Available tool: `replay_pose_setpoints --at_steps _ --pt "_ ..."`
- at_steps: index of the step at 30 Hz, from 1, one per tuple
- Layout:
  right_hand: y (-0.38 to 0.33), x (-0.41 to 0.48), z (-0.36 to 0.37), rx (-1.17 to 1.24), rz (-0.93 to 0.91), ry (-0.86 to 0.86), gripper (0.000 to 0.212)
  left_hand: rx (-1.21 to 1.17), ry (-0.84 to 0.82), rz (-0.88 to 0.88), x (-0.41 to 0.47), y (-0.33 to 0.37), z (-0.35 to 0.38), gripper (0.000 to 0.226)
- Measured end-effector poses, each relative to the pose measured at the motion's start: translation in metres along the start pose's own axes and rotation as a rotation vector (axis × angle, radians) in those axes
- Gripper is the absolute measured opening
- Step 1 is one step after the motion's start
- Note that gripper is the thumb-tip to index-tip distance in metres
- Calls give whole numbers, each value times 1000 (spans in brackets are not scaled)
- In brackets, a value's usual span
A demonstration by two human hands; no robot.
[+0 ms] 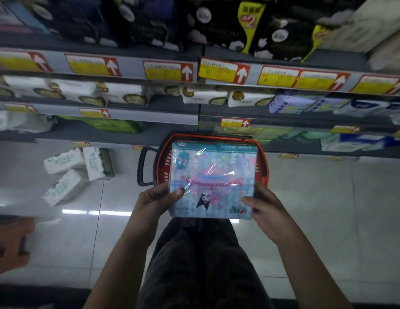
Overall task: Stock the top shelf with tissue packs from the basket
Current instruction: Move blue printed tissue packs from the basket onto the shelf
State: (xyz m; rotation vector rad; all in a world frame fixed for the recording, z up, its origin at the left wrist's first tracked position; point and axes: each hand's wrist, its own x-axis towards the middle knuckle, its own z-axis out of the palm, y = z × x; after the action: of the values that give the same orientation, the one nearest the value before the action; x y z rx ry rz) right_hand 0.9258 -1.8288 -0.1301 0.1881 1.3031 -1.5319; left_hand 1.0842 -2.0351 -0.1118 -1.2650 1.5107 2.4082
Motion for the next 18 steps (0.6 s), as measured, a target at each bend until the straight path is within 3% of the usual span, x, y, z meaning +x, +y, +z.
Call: replay_pose_setpoints --at_steps 11,18 --pt "-54 -63 44 -21 -145 -37 84 33 -30 91 -48 67 10 31" --pt "-87 -110 65 -28 -265 -46 48 -17 -49 157 -81 109 26 28"
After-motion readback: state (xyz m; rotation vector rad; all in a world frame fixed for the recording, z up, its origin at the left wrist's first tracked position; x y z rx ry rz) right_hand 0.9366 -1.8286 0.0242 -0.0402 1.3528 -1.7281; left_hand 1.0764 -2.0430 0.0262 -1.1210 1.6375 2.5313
